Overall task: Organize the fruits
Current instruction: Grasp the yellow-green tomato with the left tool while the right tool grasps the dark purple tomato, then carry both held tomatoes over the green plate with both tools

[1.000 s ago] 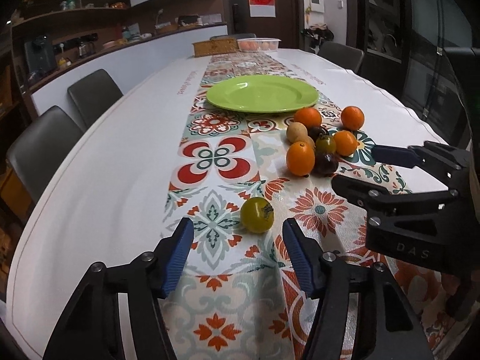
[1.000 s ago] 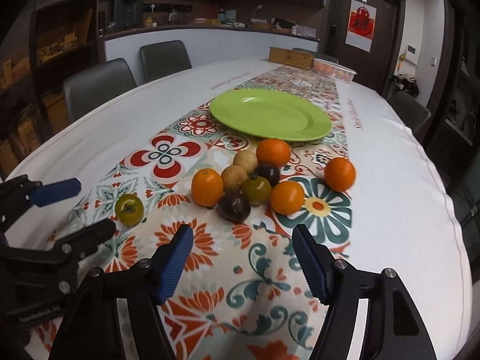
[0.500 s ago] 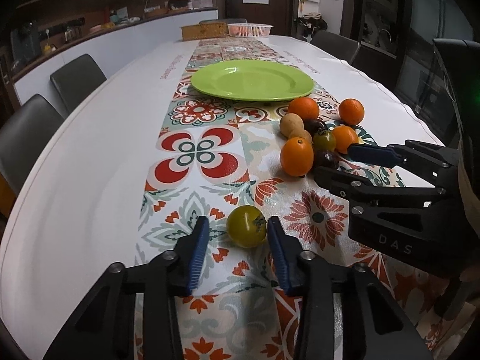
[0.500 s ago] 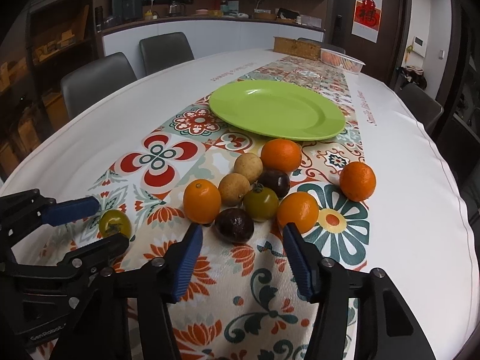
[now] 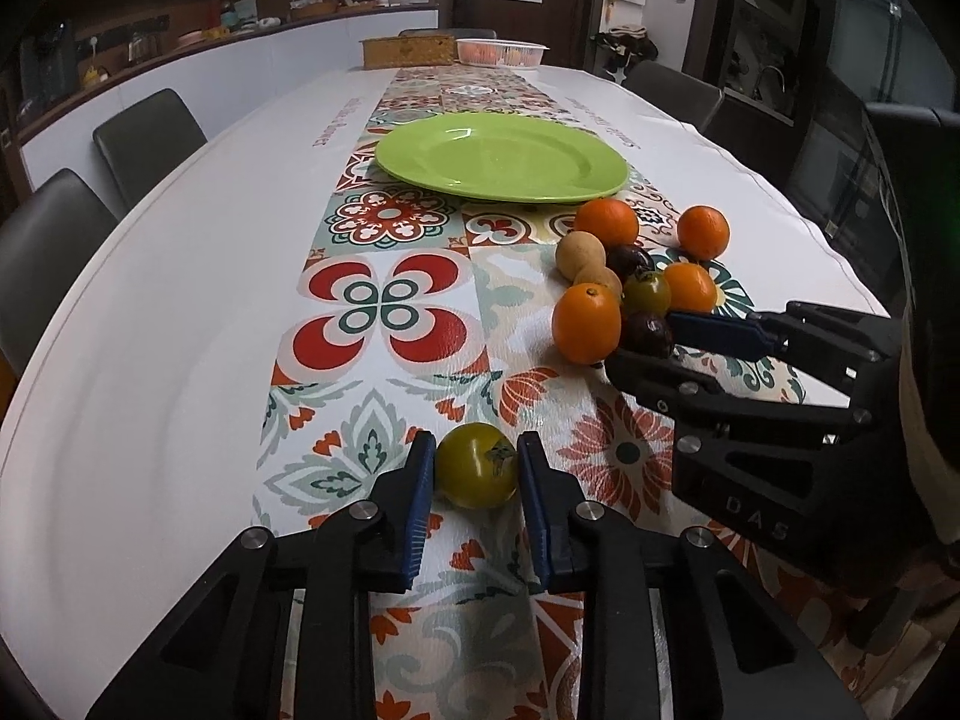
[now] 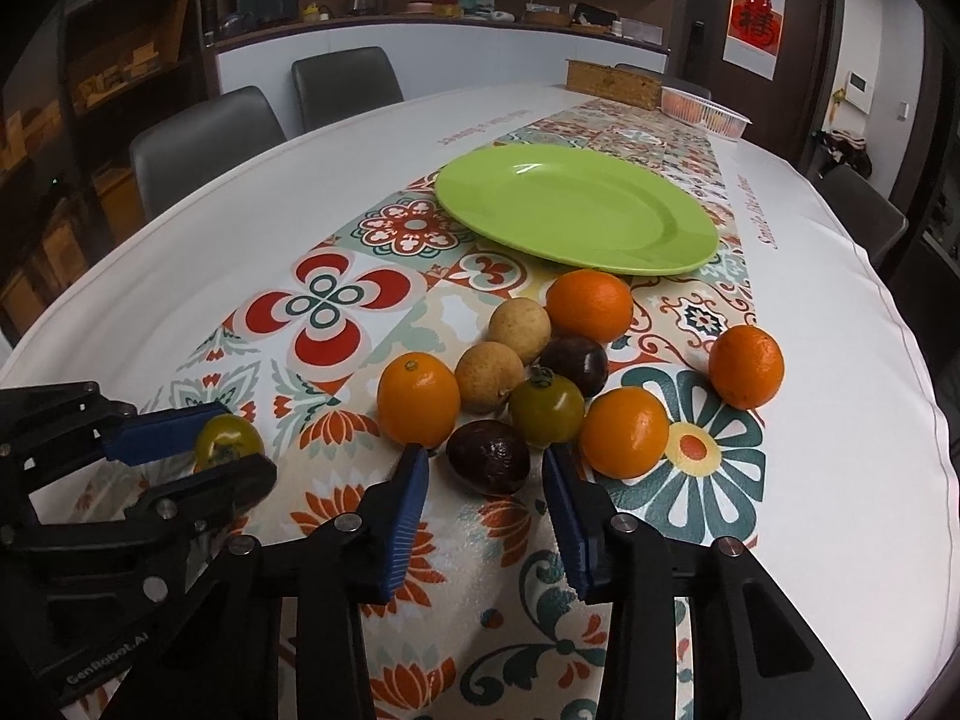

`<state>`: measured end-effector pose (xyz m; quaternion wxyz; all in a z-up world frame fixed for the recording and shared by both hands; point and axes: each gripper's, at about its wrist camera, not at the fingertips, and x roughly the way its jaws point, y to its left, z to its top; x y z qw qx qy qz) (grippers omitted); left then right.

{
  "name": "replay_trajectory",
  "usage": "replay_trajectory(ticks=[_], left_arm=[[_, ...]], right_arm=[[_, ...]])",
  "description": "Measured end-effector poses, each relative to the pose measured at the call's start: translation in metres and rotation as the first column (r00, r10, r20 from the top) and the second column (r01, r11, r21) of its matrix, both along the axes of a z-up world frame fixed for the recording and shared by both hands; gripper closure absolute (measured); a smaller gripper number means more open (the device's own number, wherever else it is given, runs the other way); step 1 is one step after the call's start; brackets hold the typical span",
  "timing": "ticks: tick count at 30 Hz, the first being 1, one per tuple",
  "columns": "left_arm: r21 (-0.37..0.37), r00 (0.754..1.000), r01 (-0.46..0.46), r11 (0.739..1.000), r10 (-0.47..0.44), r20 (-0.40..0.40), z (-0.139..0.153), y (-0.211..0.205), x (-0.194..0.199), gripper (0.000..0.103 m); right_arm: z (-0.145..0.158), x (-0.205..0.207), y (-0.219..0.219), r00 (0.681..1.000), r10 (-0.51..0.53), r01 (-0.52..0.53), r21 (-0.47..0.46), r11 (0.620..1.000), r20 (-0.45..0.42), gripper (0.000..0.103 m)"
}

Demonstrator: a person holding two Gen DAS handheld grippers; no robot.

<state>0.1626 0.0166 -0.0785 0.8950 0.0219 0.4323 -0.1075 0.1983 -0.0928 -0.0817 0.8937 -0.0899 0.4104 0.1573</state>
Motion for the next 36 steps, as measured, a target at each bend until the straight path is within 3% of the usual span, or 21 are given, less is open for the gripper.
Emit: replay_trajectory(ticks=[6,16,36], left_arm=[[-0.02,1.0,-0.015,1.0,0.014,-0.013,0.002,0.0,0.003,0.075],[-0.021,1.0,-0.028,0.999,0.028,0.011,0.017,-0.003,-0.005,0.075],[-0.022,0.986,0.005,1.0,-0.001,0.167,0.075,-0.015,-0.007,0.075]], right_arm=[[-0.002,0.002,-0.002,1.0,-0.01,0.01,0.008,1.0,-0.013,0.072],[0.01,-0.009,-0.011,1.0,-0.011,0.011,0.051,0.999,-0.005,0.073],[0.063,-0.027,-0.026,0.997,-0.005,-0.003,0.114,0.994,0.075,0.073]])
